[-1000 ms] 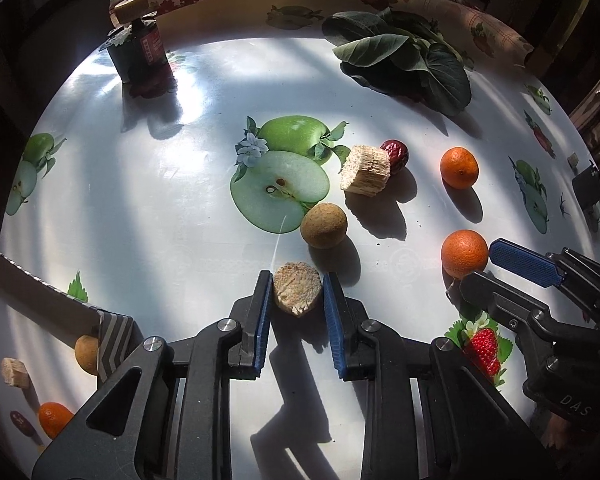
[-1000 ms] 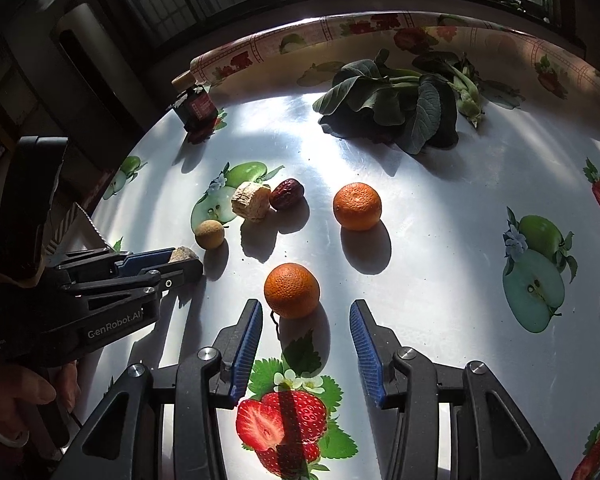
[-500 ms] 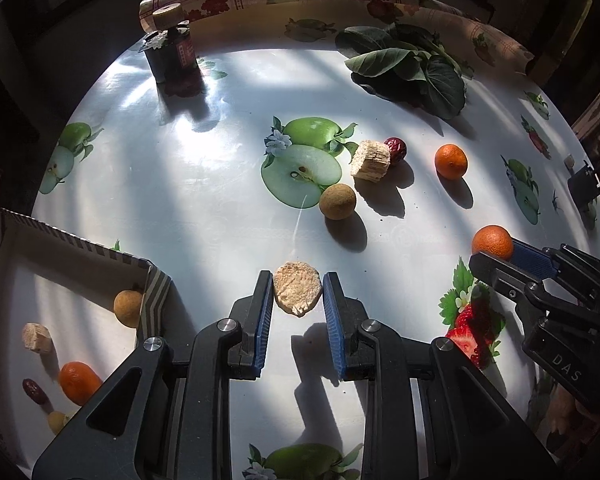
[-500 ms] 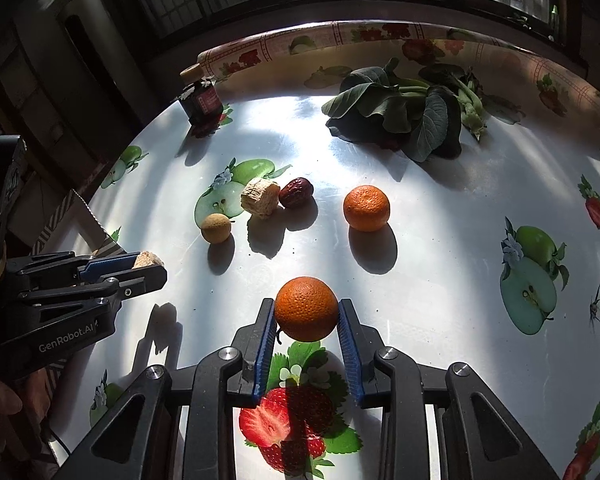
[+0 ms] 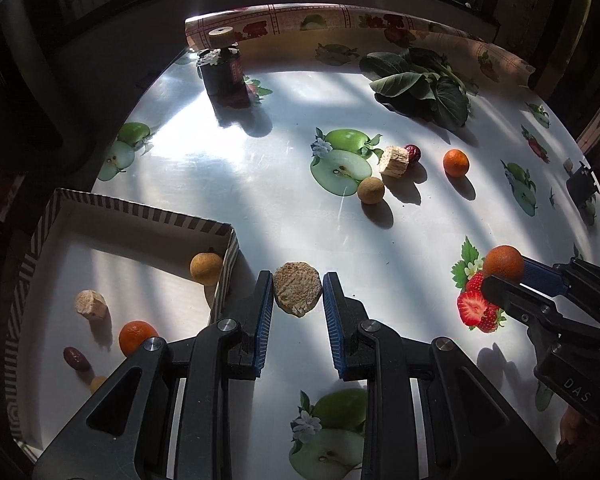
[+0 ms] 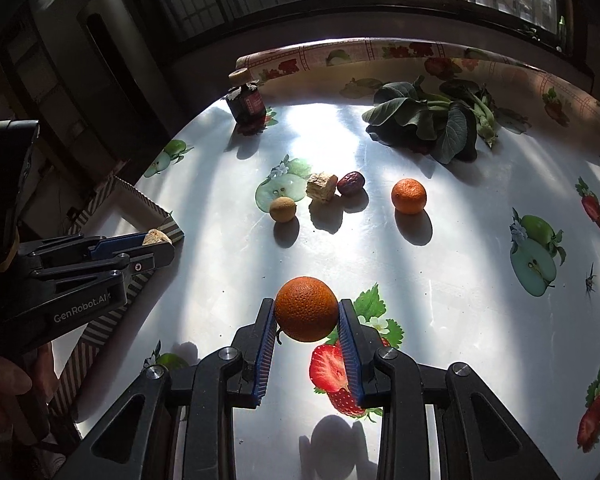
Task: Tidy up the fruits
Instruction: 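Carry the orange and rice cake over the striped-rim box with both tools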
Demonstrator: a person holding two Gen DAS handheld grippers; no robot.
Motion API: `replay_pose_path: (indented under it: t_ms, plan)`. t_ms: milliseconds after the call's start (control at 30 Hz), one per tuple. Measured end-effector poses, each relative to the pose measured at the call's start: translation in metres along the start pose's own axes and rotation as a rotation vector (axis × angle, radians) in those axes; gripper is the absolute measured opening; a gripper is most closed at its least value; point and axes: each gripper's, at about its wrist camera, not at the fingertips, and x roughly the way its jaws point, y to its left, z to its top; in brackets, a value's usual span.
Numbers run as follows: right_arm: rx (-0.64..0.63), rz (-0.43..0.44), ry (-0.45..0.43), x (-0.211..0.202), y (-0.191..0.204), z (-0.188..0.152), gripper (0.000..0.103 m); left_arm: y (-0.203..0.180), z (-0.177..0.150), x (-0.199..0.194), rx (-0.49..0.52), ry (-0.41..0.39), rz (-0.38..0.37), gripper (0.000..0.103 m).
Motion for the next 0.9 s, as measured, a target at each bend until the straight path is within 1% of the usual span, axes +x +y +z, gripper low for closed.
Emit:
replay_pose_path:
  t_ms: [167, 433, 667, 900]
  plan:
    - [-0.028, 0.027, -0.026, -0.006, 0.025, 0.000, 0.030, 0.020, -0.009, -0.014, -0.025, -0.014, 0.018, 0.024]
    - [-0.069, 0.055, -0.035, -0.005, 0.058, 0.003, 0.030, 0.047, -0.020, -0.026, -0.056, -0.025, 0.044, 0.024]
    - [-0.102, 0.073, -0.023, -0.003, 0.080, 0.001, 0.030, 0.065, -0.028, -0.032, -0.080, -0.029, 0.049, 0.024]
    - [-0.147, 0.108, -0.008, 0.004, 0.107, 0.001, 0.030, 0.087, -0.037, -0.037, -0.117, -0.030, 0.066, 0.024]
